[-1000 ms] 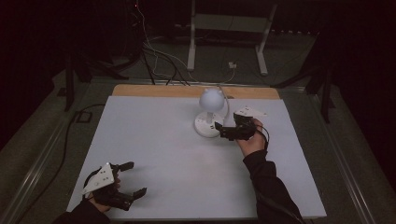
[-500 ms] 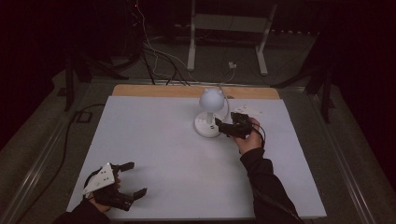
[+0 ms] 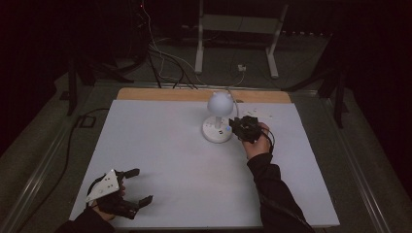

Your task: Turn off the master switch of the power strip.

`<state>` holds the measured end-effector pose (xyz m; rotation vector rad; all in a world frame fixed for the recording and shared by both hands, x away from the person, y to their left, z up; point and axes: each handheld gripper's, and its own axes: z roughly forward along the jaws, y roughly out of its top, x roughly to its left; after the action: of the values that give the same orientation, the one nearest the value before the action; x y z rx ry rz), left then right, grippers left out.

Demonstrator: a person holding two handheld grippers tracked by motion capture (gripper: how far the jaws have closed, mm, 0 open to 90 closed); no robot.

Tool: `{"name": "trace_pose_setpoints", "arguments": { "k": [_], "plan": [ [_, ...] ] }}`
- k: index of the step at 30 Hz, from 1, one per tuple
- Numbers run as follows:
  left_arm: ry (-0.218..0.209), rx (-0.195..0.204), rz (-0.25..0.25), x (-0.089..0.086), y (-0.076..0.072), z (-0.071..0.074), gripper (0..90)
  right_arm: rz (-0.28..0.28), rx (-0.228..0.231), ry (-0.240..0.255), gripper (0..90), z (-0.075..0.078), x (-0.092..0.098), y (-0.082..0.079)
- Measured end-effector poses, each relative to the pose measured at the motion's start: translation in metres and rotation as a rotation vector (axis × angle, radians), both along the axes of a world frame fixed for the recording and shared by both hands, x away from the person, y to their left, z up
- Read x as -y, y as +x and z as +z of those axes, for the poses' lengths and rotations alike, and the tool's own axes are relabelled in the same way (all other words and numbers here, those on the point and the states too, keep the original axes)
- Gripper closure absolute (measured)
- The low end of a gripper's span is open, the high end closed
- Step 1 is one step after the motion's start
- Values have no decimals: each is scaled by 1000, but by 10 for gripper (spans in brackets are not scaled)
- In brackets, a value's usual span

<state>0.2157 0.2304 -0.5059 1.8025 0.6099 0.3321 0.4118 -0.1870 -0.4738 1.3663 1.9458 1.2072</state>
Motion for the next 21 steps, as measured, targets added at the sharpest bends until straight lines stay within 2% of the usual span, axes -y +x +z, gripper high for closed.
{"name": "trace_pose_setpoints", "arguments": {
  "k": [5,15,21],
  "plan": [
    [1,0,-2,0,0,0,3,-20,9,-10,886,-2,-1,1],
    [1,-3,-5,0,0,0,3,-18,-4,-49,900,-9,-6,5],
    [4,-3,-6,1,0,-1,3,-22,6,-78,900,-15,-8,7]
  ]
}}
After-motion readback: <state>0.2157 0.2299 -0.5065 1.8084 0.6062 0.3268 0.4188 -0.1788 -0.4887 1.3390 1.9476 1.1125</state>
